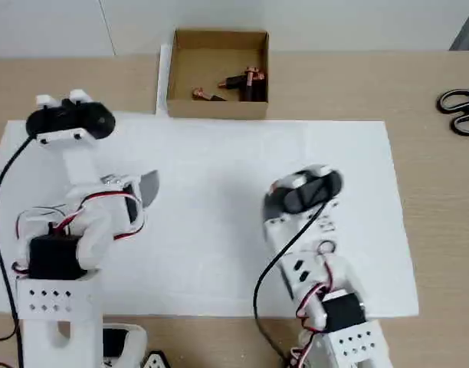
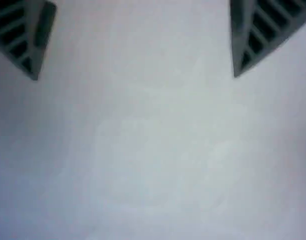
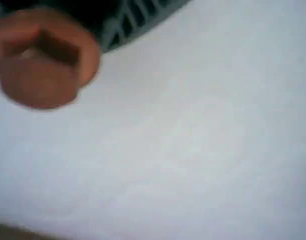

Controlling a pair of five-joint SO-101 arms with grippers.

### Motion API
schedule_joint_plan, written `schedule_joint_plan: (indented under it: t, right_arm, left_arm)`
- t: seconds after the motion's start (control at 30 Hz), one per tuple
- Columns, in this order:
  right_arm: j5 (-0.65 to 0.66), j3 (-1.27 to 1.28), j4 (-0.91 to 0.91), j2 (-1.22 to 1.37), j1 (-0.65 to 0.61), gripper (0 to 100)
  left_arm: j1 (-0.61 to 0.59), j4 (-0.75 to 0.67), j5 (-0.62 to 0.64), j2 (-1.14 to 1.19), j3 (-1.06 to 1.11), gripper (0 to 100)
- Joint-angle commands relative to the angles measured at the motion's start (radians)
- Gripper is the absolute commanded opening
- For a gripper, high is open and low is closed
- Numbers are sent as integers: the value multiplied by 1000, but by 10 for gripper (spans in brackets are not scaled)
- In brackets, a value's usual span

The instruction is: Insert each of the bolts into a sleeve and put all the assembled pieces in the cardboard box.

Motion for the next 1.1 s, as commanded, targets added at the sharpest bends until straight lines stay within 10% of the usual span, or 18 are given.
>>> schedule_joint_plan:
  t: [0.0, 0.53, 1.07]
  right_arm:
    - [-3, -322, 7, 182, 31, 4]
    - [-3, -1637, -657, 1817, 53, 4]
    - [-3, -2343, -639, 2620, 12, 10]
  left_arm:
    - [-20, -38, -26, -8, 99, 233]
    - [-26, -245, 31, -11, 257, 233]
    - [-21, -245, 28, -11, 252, 233]
